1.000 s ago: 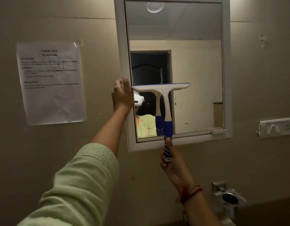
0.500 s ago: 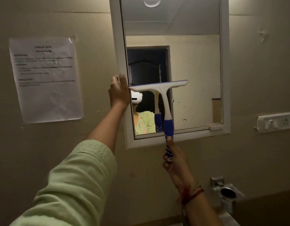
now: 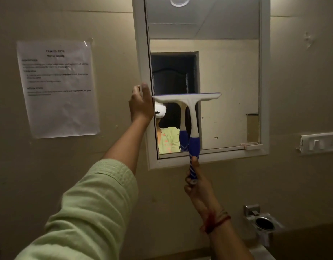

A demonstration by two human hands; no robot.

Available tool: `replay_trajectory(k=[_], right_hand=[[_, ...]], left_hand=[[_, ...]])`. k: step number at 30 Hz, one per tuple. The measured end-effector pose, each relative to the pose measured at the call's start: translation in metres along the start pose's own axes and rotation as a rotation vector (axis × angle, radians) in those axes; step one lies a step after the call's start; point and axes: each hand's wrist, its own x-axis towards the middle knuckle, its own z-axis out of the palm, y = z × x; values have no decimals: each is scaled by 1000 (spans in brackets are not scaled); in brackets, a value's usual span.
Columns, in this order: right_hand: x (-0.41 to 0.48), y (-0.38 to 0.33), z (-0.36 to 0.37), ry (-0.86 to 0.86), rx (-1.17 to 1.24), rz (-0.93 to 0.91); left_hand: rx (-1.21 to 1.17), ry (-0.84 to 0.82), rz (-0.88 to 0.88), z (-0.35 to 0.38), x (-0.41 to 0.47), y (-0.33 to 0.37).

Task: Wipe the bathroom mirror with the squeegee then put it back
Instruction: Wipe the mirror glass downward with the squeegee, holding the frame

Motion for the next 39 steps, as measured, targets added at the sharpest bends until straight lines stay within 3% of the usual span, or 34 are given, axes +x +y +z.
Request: replay_trajectory(k=[7, 16, 23, 28, 36, 39], right_hand=[[-22, 48, -37, 113, -79, 136], [-5, 19, -25, 54, -117, 20], [-25, 60, -53, 101, -113, 181], [-14, 40, -45, 36, -72, 111], [-30, 61, -57, 119, -145, 163], [-29, 44, -49, 105, -144, 75]], left_hand=[[10, 14, 4, 1, 1, -1], [20, 19, 5, 1, 1, -1], [27, 7, 0, 1, 1, -1], [27, 18, 12, 1, 1, -2], [23, 14, -5, 1, 2, -2], [37, 21, -6, 2, 2, -3]])
